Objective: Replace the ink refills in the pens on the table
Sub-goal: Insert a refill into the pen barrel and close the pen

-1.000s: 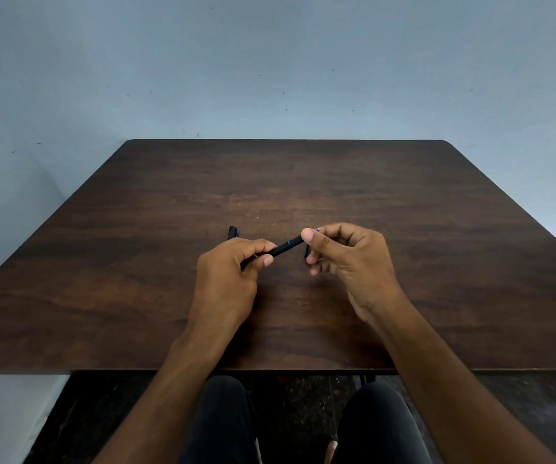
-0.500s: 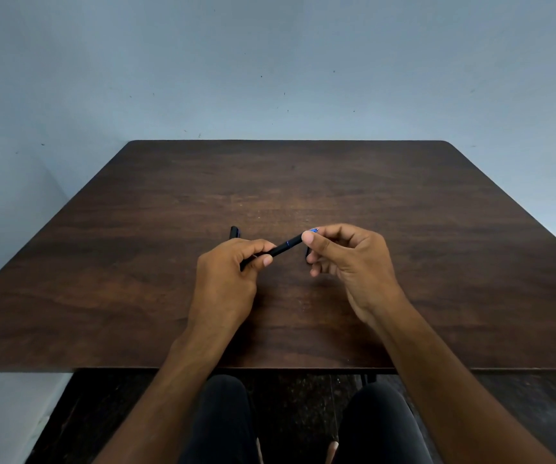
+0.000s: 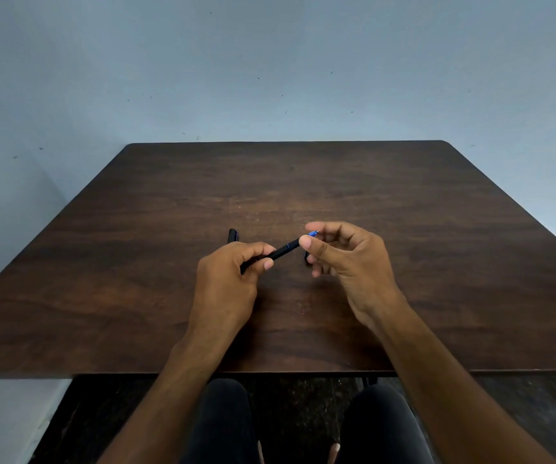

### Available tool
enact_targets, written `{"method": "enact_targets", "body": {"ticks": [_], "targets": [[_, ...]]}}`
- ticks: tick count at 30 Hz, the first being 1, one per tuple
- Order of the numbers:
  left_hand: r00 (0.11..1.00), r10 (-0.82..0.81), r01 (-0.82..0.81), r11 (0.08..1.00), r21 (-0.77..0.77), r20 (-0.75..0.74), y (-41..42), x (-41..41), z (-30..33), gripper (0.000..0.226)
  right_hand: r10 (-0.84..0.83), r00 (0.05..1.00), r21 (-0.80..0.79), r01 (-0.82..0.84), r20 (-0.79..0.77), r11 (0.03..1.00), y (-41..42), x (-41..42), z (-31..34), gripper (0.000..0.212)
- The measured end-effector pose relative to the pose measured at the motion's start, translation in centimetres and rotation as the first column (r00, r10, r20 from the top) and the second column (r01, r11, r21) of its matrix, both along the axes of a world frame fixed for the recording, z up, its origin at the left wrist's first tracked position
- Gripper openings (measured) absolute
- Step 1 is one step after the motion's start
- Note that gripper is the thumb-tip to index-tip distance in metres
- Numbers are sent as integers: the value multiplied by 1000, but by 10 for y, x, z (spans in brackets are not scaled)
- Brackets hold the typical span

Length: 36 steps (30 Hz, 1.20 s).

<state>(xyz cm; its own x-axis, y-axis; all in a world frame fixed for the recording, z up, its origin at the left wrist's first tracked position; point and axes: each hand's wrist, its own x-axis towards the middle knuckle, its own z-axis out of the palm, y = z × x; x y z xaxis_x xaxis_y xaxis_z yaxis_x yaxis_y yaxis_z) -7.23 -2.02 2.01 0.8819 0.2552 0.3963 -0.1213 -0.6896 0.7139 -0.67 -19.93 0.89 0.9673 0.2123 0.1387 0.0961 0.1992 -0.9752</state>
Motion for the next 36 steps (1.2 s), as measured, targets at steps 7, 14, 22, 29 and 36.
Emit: {"method": "enact_targets", "body": {"ticks": [7, 14, 22, 29, 36], "targets": [[1000, 2, -2, 1000, 5, 2, 0, 2, -1, 26, 32, 999, -5, -32, 13, 999, -1, 1, 1, 23], [1000, 2, -2, 1000, 17, 13, 0, 3, 1, 24, 0, 1000, -13, 0, 2, 1000, 0, 2, 3, 30], [1000, -1, 1, 1000, 25, 3, 0, 3, 2, 24, 35, 999, -8, -35, 26, 999, -2, 4, 1, 30], [999, 23, -24, 999, 36, 41, -2, 1, 2, 24, -36, 999, -32, 37, 37, 999, 1, 4, 2, 32], [999, 11, -13, 998, 54, 50, -2, 1, 2, 25, 28, 997, 3, -29, 74, 1000, 1, 5, 0, 22]]}}
